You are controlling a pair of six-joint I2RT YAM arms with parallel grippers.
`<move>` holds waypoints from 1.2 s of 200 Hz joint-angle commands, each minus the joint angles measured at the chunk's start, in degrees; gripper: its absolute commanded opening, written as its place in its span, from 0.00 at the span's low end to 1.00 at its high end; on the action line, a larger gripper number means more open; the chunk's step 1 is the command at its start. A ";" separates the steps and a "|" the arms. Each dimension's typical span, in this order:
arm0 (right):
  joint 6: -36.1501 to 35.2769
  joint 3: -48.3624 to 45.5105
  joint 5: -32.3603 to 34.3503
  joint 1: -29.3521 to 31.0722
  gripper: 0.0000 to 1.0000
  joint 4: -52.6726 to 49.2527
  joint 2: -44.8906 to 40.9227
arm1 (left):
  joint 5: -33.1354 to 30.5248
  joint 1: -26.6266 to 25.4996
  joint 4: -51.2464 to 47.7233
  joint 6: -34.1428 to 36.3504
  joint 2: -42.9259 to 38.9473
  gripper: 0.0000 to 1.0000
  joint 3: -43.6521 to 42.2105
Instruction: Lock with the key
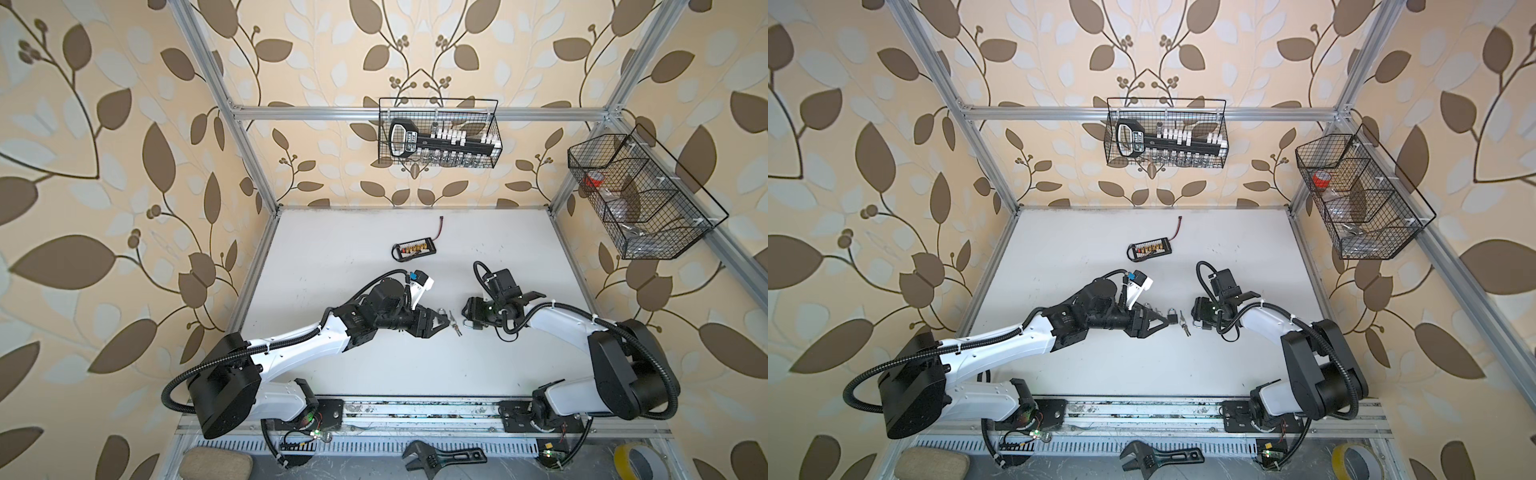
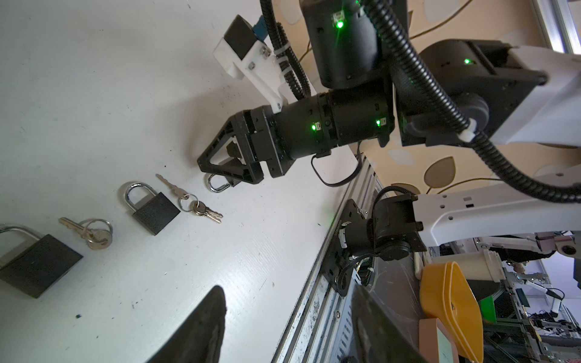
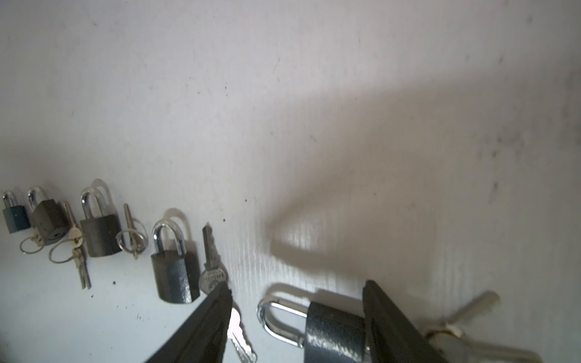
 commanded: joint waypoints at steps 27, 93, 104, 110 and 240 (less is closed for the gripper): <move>8.54 -8.13 -0.70 2.75 0.67 -1.33 -8.10 | -0.55 0.06 2.49 0.53 1.00 0.63 0.74; 16.58 -12.56 2.66 11.15 0.67 -3.60 -17.89 | -0.86 -0.02 1.39 0.59 0.68 0.62 1.00; 15.07 -11.74 4.73 11.11 0.67 -4.03 -18.93 | -0.97 -0.03 1.25 0.60 0.41 0.62 1.00; 14.13 -10.90 6.17 11.14 0.67 -4.56 -19.35 | -0.97 -0.01 1.24 0.60 0.33 0.62 1.00; 2.34 4.50 22.25 15.45 0.55 -15.47 -1.36 | 1.71 11.74 11.21 -10.78 -4.39 0.63 -7.62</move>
